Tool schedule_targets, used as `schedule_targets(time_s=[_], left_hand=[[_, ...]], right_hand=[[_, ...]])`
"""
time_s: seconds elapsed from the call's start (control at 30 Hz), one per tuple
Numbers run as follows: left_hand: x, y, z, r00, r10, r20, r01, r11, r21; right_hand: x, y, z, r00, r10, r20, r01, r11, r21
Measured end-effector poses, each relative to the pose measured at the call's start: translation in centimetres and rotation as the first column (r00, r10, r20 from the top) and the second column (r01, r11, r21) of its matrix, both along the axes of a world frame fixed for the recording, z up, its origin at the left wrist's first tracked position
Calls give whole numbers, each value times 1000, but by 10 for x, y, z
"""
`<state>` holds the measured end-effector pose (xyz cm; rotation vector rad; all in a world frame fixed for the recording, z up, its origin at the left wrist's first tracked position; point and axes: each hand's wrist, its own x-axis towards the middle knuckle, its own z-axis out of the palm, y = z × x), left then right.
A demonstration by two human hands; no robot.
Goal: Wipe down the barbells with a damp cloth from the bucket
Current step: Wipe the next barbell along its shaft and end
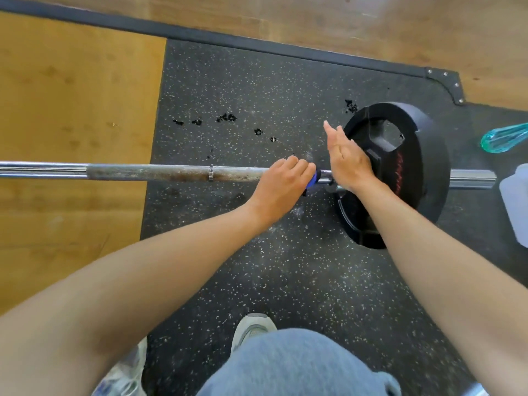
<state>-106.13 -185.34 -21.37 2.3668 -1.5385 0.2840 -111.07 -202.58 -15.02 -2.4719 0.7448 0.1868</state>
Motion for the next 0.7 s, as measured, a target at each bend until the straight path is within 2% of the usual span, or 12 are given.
schedule_targets(time_s=[0.07,0.17,0.23,0.4,0.53,0.7], left_hand=[[-16,-4,0,1000,16,-3,-16,1000,0],[-36,-19,7,999,-45,29,45,999,5],[-47,-22,7,995,-94,-13,95,995,41],[-39,26,-4,996,-92,19,92,996,12],[-49,35,-1,996,-39,86,39,999,-1],[-81,0,3,995,-103,16,103,995,7]], right_hand=[[-9,3,-7,999,-2,-40,-1,999,-53],[-24,6,-8,999,-19,-42,16,997,-81],[-33,10,-6,999,-31,-26,29,996,-79],[-51,26,2,999,33,39,-30,996,-79],[-61,28,-10,991,134,19,-125,957,-262],[-78,21,-11,994,110,27,-107,988,-110]])
